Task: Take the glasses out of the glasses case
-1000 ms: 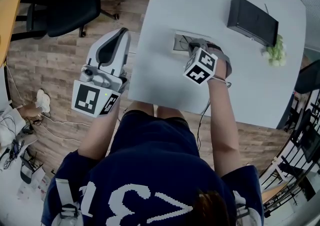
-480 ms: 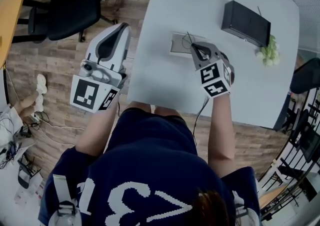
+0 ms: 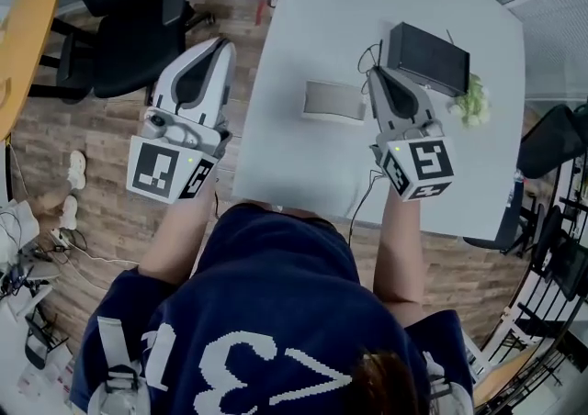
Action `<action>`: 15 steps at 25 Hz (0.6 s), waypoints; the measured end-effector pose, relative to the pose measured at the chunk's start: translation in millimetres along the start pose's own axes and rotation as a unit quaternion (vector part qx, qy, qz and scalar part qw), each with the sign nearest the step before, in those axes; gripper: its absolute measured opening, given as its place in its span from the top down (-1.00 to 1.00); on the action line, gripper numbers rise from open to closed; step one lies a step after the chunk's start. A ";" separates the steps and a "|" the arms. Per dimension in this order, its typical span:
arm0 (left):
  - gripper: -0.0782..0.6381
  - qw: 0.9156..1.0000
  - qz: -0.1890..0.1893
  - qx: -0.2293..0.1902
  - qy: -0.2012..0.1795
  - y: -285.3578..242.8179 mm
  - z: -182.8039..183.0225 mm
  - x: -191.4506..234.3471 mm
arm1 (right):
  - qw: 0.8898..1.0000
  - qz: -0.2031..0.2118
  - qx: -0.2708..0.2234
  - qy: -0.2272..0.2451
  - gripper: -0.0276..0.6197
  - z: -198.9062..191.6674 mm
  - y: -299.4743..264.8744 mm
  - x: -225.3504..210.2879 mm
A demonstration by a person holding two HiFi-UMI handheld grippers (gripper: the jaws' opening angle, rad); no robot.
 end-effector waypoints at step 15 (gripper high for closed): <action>0.73 0.998 0.009 -0.053 -0.041 3.1 54.9 -0.8 | 0.985 -0.024 -0.167 0.027 0.83 104.7 23.9 16.6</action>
Point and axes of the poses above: the fingertips, and each gripper's own axes: y backward along the fingers, x to its left, z out of its top, the point moved 5 cm from there along y, backward along the fingers, and after that the axes turned 13 degrees about -x, right-handed, at the moved point
